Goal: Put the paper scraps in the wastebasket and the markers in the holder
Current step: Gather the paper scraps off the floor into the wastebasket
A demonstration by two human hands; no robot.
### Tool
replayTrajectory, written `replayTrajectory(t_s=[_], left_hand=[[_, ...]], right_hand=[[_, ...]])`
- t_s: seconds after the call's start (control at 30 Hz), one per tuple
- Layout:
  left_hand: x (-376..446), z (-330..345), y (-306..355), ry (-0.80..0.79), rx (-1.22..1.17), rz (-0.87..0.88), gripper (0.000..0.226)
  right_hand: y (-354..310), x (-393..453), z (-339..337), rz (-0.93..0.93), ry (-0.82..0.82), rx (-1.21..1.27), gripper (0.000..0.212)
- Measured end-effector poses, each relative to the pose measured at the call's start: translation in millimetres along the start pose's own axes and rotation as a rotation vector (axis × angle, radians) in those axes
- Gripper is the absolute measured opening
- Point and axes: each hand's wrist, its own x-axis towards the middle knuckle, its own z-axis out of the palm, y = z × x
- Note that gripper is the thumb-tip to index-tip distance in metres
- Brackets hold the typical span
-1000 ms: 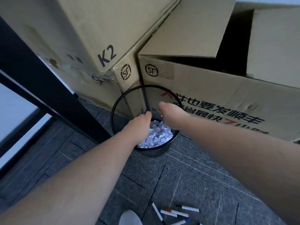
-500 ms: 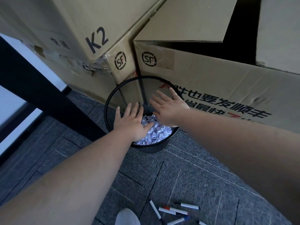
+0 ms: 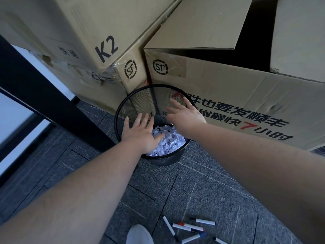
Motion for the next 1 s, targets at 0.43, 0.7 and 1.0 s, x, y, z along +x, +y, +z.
replayTrajectory(t_s=[0.43,0.7,1.0], left_hand=[[-3,-2,-4,-0.005,-0.008,0.006,0.082],[-7,-7,2,-0.018,-0.001,0.020,0.081],[-5,-9,-6,-0.009,0.006,0.018,0.079]], right_hand=[[3,-6,7,0.053,-0.037,0.031,0.049],[6,-14,1,0.012,-0.081,0.073,0.049],[8,-10,0,-0.017,-0.011,0.194,0.030]])
